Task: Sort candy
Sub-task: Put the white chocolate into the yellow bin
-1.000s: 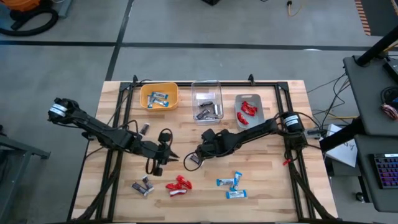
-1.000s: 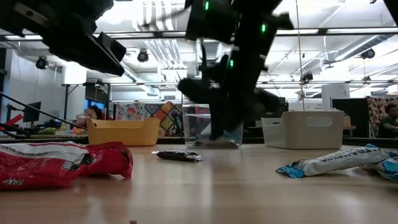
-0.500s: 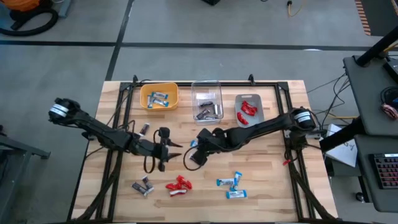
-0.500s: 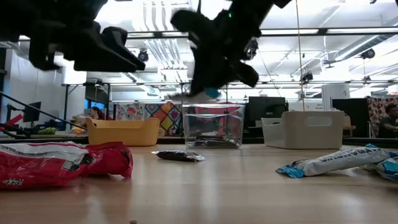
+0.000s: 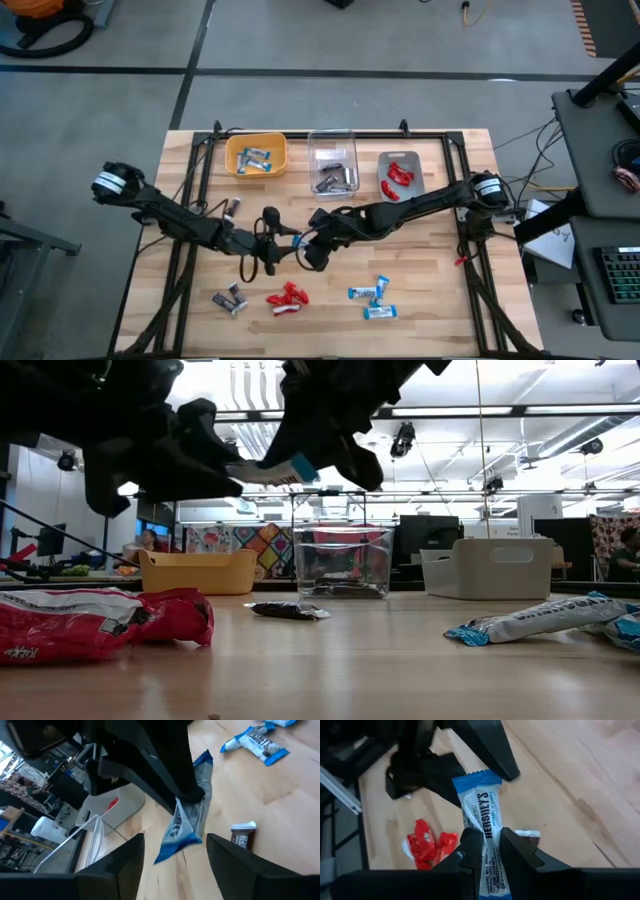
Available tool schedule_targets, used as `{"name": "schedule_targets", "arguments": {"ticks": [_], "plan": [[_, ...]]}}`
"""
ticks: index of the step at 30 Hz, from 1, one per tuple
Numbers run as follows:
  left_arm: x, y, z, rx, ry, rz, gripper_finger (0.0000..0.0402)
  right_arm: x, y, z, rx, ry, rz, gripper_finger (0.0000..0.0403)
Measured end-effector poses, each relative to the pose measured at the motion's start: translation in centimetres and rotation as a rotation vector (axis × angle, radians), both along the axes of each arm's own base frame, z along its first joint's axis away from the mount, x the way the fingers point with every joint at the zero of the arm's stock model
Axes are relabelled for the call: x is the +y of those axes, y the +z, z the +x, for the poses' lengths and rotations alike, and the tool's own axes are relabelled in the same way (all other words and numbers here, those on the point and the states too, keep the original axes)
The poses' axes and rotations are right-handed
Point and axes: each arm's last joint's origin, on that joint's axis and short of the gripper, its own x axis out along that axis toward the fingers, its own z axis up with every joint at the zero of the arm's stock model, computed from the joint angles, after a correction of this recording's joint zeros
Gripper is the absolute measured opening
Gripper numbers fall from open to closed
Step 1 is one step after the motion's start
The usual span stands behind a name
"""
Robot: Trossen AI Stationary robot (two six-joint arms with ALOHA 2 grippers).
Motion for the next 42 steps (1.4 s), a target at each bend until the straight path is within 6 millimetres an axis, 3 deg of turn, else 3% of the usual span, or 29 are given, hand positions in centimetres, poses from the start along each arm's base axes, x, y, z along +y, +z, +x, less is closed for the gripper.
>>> {"name": "schedule_targets", "arguments": {"ticks": [6,14,22,28,34,42], "plan": [[-0.4,0.0,0.9,0.003,-0.020,0.000,0.0133,0.0,0.0,0.0,0.000,0.005,0.000,0.0058],[-0.5,0.1,1.0,0.015,-0.028,0.024,0.0011,-0.3,0.2,0.0,-0.009,0.019,-0.019,0.0064],[-0.3,0.3,0.7,0.019,0.002,-0.021,0.0009,-2.1,0.3,0.2,-0.009,0.040,-0.002,0.0137],[0.3,1.2,-0.3,0.076,0.148,-0.115,0.0008,-3.6,1.6,-0.4,-0.022,0.052,-0.035,0.0189],[1.8,4.1,-1.6,0.175,0.336,-0.256,0.0008,-5.3,3.6,-1.8,-0.022,0.044,-0.087,0.0208],[5.8,7.9,-3.8,0.340,0.629,-0.225,0.0009,-6.1,5.5,-2.9,-0.052,0.053,-0.208,0.0204]]}}
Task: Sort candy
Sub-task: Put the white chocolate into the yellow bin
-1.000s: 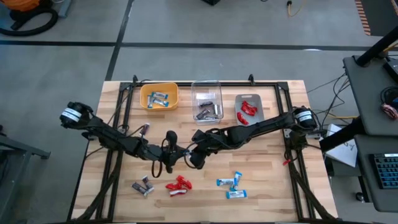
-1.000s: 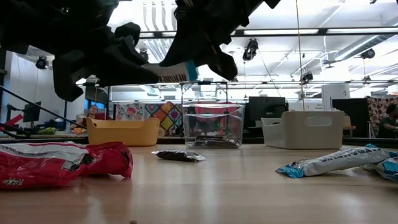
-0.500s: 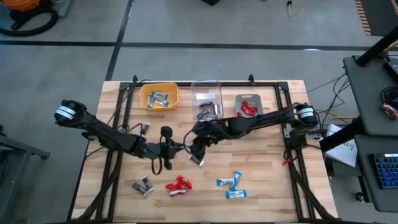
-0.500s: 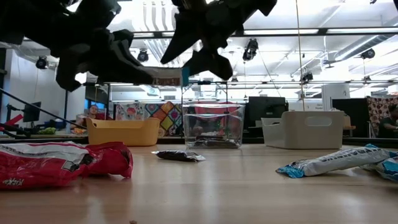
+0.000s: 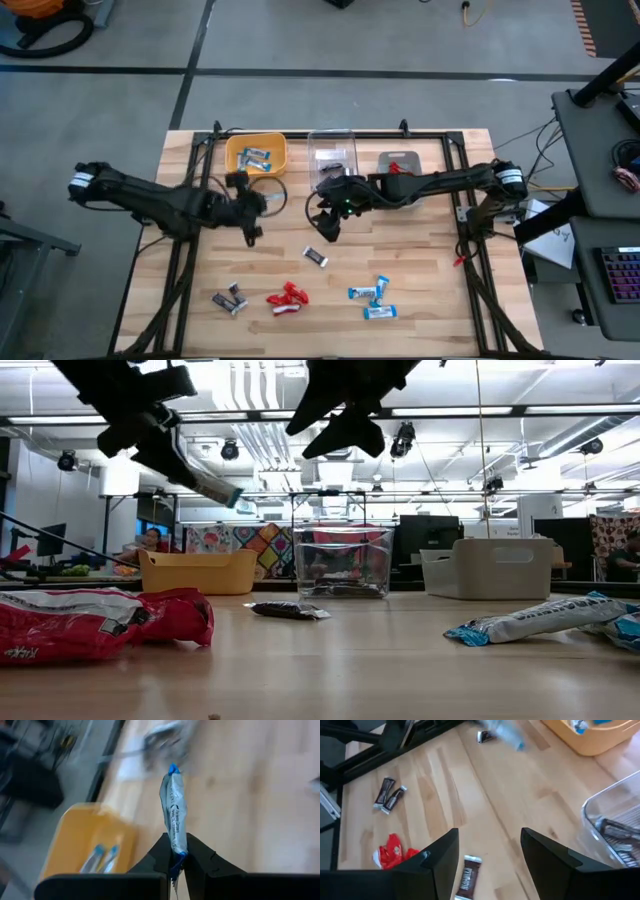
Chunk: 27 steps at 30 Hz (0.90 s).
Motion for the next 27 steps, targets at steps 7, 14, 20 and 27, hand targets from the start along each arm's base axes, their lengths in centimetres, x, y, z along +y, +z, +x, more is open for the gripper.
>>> {"name": "schedule_targets", "arguments": {"ticks": [7,14,20,27], "plan": [[5.6,1.4,-1.4,0.073,0.249,0.001,0.0009,-0.3,0.3,-0.4,0.015,0.014,-0.050,0.0203],[12.8,0.3,-2.9,0.127,0.429,-0.131,0.0009,-0.3,-0.1,-1.1,0.096,0.018,-0.049,0.0203],[16.9,-1.0,-4.0,0.126,0.480,-0.242,0.0009,-0.3,-0.4,-1.5,0.146,0.013,-0.042,0.0203],[18.3,-2.9,-3.4,0.192,0.510,-0.280,0.0017,-0.3,-0.6,-1.7,0.176,0.014,-0.041,0.0203]]}}
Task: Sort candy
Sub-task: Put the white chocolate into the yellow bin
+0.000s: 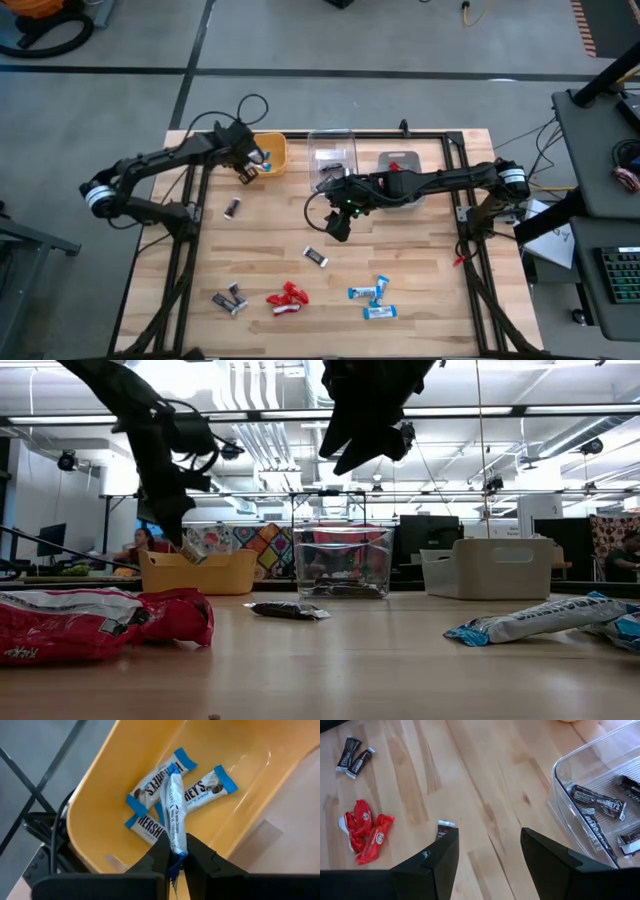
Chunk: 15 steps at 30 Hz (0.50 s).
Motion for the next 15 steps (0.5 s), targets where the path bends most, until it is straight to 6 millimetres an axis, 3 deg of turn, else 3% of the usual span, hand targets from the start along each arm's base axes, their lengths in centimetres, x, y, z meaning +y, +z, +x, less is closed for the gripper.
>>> {"name": "schedule_targets", "arguments": {"ticks": [8,15], "plan": [[0.68,-1.03,0.72,0.011,0.005,-0.004,0.0064,0.04,-0.12,-0.15,0.019,-0.010,0.019,0.0203],[0.51,-0.51,0.54,-0.026,0.038,0.007,0.0102,0.31,-0.49,-0.65,0.080,-0.063,0.067,0.0203]]}}
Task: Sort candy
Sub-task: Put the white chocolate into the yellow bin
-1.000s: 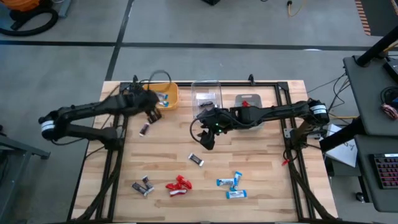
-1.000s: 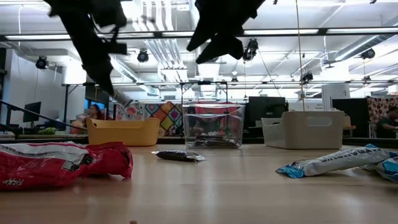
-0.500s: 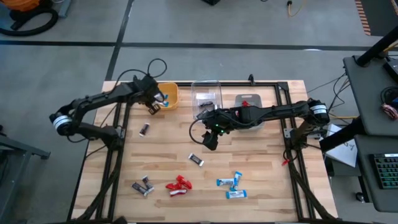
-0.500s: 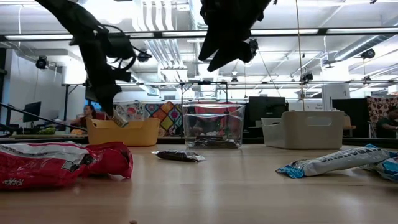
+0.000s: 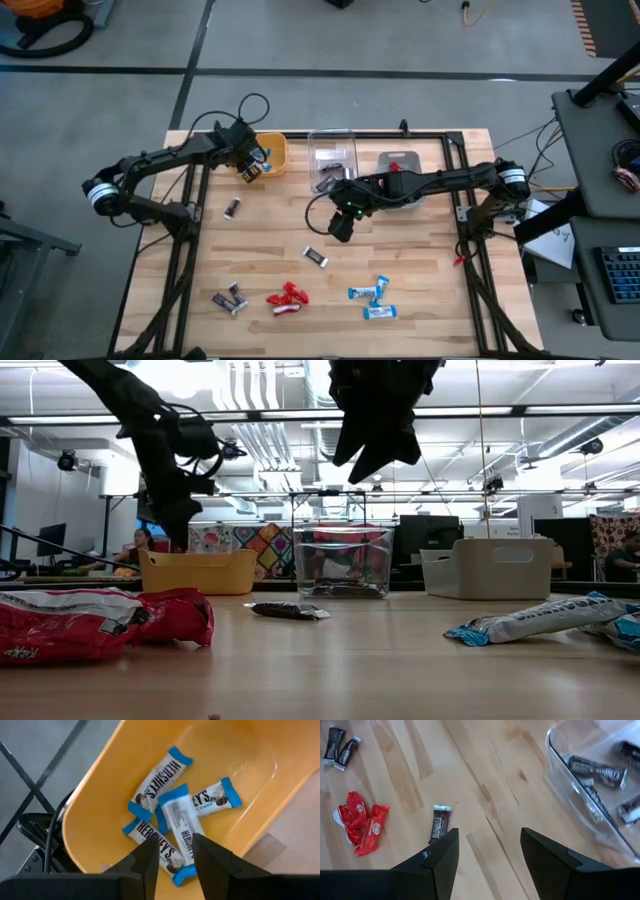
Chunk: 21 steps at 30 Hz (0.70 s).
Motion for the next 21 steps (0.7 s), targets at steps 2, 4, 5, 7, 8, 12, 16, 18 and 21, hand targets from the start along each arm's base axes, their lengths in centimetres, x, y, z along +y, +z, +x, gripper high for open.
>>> {"name": "schedule_targets", "arguments": {"ticks": [2,4,5,7,8,12,16,18,21], "plan": [[-0.2,0.4,0.0,-0.027,0.017,0.008,0.0107,0.2,-0.1,-0.1,0.008,-0.015,0.014,0.0203],[-0.6,0.8,0.0,-0.061,0.022,0.011,0.0110,0.5,-0.1,-0.1,0.013,-0.017,0.024,0.0203],[-0.9,1.1,0.1,-0.084,0.015,0.006,0.0110,0.8,-0.1,-0.2,0.019,-0.015,0.032,0.0203],[-1.6,1.5,0.3,-0.134,-0.014,-0.011,0.0111,1.3,-0.2,-0.4,0.042,-0.002,0.065,0.0203],[-2.0,1.8,0.5,-0.162,-0.034,-0.018,0.0111,1.5,-0.3,-0.5,0.053,0.008,0.077,0.0203],[-4.1,2.9,1.5,-0.259,-0.137,-0.015,0.0111,3.1,-0.7,-1.0,0.120,0.085,0.094,0.0203],[-6.7,3.8,2.6,-0.358,-0.259,0.024,0.0111,5.4,-1.4,-1.6,0.182,0.242,0.051,0.0203],[-8.2,4.1,3.0,-0.406,-0.326,0.038,0.0111,6.7,-1.8,-2.0,0.201,0.323,0.022,0.0203],[-10.2,4.7,3.5,-0.476,-0.421,0.053,0.0111,8.3,-2.3,-2.4,0.213,0.380,0.006,0.0203]]}}
